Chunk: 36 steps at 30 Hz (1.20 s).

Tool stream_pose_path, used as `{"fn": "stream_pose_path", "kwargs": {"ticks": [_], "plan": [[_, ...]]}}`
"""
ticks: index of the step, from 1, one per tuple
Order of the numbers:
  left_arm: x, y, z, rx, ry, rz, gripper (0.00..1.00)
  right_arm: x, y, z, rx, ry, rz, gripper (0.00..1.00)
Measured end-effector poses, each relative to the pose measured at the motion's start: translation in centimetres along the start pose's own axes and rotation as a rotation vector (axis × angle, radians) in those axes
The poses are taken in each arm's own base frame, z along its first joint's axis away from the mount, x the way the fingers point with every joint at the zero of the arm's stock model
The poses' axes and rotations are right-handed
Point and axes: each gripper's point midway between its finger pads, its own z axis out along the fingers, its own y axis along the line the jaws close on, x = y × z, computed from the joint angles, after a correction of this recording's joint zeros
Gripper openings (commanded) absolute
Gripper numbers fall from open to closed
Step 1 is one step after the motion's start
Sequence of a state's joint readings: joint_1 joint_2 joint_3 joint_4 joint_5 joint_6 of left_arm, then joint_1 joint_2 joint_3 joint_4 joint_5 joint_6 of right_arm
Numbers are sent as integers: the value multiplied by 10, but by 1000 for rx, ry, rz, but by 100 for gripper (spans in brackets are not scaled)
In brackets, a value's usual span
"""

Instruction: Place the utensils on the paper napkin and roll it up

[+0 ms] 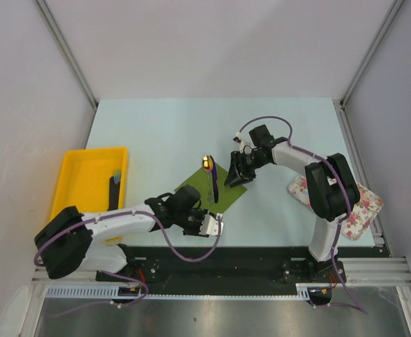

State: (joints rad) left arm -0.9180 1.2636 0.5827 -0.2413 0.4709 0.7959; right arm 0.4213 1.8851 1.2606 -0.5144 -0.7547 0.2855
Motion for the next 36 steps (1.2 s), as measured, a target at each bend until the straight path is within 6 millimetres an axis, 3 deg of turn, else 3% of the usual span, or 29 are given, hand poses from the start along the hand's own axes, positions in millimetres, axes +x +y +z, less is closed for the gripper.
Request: {"fn": "stream_pose_path", "kwargs": {"ticks": [5, 17, 25, 30, 36], "plan": [[12, 1, 14, 20, 84, 1, 37, -7, 5, -10, -17, -31, -20, 41], [16, 17, 27, -14, 174, 25, 36, -12, 5, -18, -24, -55, -24, 40], [14, 34, 35, -39, 203, 36, 18, -17, -4, -26, -19, -74, 4, 38], [15, 33, 35, -31, 209, 42, 5, -18, -6, -29, -25, -75, 17, 37], [14, 36, 31, -22, 208, 17, 2, -17, -6, -31, -33, -70, 24, 36]]}}
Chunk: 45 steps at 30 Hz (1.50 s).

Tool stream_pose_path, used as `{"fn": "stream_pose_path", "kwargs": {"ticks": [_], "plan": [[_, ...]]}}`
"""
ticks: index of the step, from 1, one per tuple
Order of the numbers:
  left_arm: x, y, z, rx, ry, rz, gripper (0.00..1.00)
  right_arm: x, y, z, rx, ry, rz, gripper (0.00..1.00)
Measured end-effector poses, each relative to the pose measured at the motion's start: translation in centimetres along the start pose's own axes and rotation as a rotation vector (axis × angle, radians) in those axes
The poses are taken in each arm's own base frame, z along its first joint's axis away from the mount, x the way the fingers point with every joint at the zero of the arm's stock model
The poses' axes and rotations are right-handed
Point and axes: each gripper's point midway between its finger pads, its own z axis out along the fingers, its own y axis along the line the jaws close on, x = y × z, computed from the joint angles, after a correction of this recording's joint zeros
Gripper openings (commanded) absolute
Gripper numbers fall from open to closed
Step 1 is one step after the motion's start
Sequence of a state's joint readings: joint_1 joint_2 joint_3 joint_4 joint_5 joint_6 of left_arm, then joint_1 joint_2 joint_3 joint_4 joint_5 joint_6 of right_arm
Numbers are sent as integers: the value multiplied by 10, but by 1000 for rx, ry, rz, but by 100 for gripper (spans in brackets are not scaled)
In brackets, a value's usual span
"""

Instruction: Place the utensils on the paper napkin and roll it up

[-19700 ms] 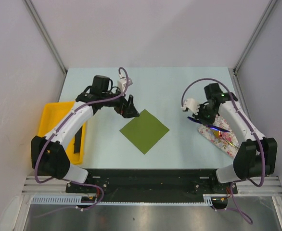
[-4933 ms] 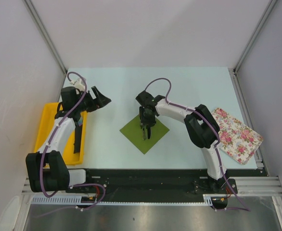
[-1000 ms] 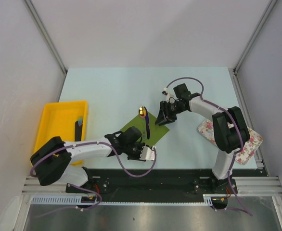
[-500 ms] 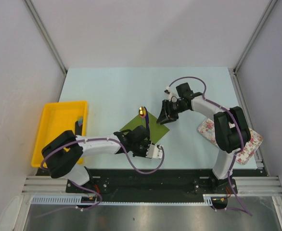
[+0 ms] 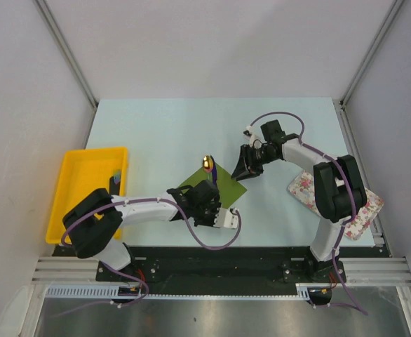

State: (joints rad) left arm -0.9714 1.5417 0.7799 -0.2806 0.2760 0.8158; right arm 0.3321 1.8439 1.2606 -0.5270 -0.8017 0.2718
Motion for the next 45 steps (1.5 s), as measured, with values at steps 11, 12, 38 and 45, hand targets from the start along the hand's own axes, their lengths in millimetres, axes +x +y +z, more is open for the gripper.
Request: {"fn": "stream_pose_path", "kwargs": {"ticks": [11, 12, 38, 45], "plan": [[-19, 64, -31, -75, -100, -140, 1, 6, 2, -1, -13, 23, 15, 38], [-19, 69, -33, -80, -105, -152, 1, 6, 3, -1, -14, 24, 15, 38], [32, 115, -20, -155, -34, -390, 3, 52, 1, 45, -61, 177, 77, 49], [32, 116, -20, -155, -40, -392, 3, 57, -8, 61, -43, 213, 86, 48]]}}
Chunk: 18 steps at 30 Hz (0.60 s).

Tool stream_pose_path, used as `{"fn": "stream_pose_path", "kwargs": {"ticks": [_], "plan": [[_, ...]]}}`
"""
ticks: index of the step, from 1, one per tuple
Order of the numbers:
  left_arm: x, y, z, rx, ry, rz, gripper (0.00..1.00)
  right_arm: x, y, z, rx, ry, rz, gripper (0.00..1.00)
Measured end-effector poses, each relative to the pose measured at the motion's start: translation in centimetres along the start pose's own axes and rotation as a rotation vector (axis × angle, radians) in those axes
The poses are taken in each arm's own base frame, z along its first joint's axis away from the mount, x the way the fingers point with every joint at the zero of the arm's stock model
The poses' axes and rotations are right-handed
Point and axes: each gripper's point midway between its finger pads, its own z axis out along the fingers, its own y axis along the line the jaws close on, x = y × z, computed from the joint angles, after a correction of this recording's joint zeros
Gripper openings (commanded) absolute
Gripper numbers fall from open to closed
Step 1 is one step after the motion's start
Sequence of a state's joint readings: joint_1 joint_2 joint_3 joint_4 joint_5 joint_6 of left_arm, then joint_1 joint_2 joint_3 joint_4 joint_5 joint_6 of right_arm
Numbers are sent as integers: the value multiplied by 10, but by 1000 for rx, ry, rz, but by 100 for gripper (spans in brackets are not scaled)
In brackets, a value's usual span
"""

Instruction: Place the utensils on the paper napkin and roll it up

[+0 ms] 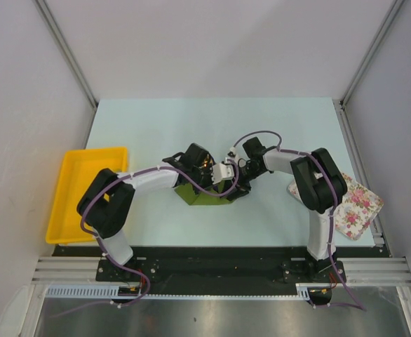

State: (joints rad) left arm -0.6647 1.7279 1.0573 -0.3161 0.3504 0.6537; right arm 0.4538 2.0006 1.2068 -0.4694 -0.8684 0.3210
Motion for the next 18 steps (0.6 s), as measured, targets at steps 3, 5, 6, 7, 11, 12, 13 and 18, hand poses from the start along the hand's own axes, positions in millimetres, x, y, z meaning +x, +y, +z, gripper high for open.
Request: {"fn": "stream_pose_path", "kwargs": {"ticks": [3, 5, 6, 7, 11, 12, 13, 18], "plan": [[0, 0, 1, 2, 0, -1, 3, 0, -6, 4, 14, 7, 8, 47], [0, 0, 1, 4, -1, -1, 3, -2, -9, 7, 22, 10, 13, 45], [0, -1, 1, 5, -1, -2, 4, -2, -10, 8, 23, 11, 15, 42], [0, -1, 1, 5, -1, -2, 4, -1, -10, 9, 22, 15, 15, 37], [-3, 1, 5, 18, -6, -10, 14, 0, -12, 12, 30, 21, 4, 16], [-6, 1, 6, 25, -8, -16, 19, 0, -13, 13, 33, 25, -1, 12], [-7, 1, 6, 32, -8, -24, 23, 1, -14, 15, 35, 29, -3, 3], [-18, -1, 1, 81, -36, -114, 43, 3, -18, 19, 52, 41, -2, 0]]}}
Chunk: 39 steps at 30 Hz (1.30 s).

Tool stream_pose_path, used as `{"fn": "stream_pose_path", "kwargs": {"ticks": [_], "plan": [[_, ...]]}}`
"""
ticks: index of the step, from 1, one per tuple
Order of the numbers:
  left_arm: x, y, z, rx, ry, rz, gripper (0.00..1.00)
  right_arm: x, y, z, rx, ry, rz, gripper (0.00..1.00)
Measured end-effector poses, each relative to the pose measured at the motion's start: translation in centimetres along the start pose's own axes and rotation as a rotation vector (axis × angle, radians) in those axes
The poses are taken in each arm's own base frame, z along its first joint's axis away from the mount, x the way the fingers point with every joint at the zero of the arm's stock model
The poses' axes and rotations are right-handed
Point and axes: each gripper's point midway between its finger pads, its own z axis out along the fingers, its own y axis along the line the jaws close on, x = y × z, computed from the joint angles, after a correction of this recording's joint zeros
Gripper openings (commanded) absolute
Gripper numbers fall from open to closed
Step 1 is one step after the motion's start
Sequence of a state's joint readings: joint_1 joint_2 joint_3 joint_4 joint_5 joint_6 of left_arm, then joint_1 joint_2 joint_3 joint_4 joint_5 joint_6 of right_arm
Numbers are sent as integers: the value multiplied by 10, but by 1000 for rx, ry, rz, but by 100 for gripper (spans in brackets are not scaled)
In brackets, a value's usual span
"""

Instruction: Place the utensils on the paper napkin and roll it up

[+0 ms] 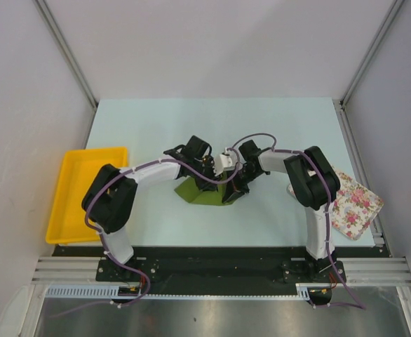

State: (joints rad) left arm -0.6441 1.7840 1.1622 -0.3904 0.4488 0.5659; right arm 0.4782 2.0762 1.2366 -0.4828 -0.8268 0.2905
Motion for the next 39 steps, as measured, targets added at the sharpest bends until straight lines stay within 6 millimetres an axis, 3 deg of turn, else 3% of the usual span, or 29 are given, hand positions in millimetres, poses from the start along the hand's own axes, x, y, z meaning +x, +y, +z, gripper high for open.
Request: {"fn": "stream_pose_path", "kwargs": {"ticks": [8, 11, 16, 19, 23, 28, 34, 39], "plan": [[11, 21, -38, 7, -83, -313, 57, -1, 0, 0, 8, 5, 7, 0], [16, 8, -47, 26, -97, -373, 58, -1, -1, 0, 10, 5, 9, 0], [23, -9, -41, 65, -77, -457, 58, -1, -1, 0, 12, 5, 11, 0], [26, -8, -36, 67, -68, -502, 54, -2, -2, -1, 12, 4, 14, 0], [32, -8, -25, 77, -49, -557, 38, -2, -2, -1, 13, 2, 18, 0], [39, -8, -14, 93, -24, -600, 32, -3, -2, -2, 13, 1, 19, 0], [43, -6, -6, 99, -10, -633, 12, -3, -2, -2, 15, 0, 20, 14], [45, -3, -2, 90, 0, -644, 8, -6, -1, -5, 15, -8, 19, 24]]}}
